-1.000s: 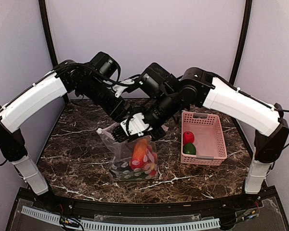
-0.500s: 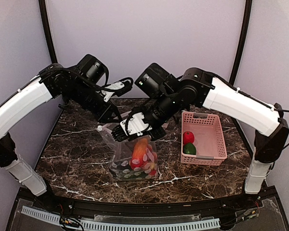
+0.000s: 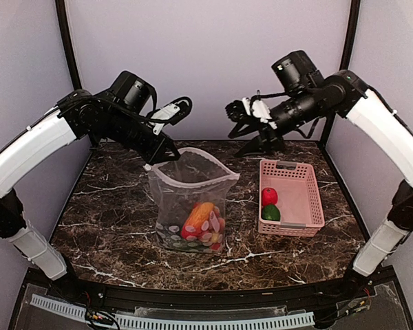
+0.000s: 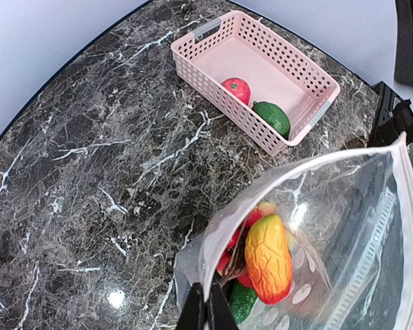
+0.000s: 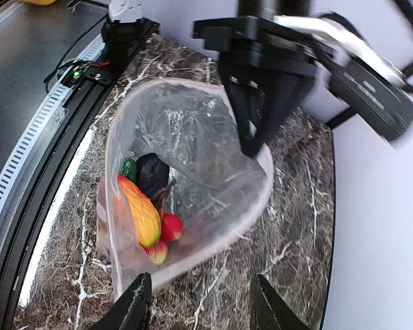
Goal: Place the food in the zip-top bag and seal the zipper
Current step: Pick up the fake fruit from the bin.
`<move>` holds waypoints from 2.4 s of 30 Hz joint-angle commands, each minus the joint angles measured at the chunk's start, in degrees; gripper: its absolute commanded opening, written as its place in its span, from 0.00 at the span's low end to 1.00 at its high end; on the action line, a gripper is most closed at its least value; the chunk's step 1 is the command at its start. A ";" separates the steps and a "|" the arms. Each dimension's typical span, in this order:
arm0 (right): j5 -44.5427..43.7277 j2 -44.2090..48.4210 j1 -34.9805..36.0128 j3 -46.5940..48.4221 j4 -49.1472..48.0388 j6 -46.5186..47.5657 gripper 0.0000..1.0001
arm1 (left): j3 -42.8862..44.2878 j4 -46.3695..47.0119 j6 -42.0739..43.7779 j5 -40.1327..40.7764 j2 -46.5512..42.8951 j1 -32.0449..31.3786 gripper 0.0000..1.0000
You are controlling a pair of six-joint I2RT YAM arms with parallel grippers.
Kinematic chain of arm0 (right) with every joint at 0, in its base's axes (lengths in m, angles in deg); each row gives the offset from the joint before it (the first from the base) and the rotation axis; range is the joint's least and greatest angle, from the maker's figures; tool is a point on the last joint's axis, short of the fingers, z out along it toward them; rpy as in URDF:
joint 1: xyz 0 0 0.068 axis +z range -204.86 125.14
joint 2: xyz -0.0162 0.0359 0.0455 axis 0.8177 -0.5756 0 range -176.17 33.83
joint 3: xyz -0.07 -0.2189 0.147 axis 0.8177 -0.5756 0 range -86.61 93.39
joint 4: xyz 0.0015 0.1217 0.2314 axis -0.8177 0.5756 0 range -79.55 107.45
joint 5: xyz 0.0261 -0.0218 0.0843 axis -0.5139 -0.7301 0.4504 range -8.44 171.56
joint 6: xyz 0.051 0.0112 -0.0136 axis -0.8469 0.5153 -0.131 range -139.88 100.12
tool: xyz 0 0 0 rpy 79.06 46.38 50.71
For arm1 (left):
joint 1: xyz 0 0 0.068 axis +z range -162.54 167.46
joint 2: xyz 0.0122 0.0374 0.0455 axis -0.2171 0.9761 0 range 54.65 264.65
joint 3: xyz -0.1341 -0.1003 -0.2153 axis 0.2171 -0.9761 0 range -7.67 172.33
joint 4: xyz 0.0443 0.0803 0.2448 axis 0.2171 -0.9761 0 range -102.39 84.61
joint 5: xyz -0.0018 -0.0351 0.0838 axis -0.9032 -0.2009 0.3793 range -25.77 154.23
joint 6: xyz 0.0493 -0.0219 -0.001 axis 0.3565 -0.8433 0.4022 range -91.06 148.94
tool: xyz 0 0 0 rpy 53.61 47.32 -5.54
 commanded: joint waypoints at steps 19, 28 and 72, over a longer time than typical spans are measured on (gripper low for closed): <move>0.01 8.91 -27.80 -40.33 -25.57 -22.36 0.46 | -5.86 7.98 -4.32 3.08 -3.58 0.26 0.01; -4.50 0.81 -28.55 -41.67 -27.97 -22.84 0.51 | -10.20 11.23 -5.49 2.96 -6.54 0.22 0.01; -15.33 -9.29 -29.03 -42.92 -25.81 -23.76 0.48 | -12.88 13.25 -6.47 0.96 -6.15 0.22 0.01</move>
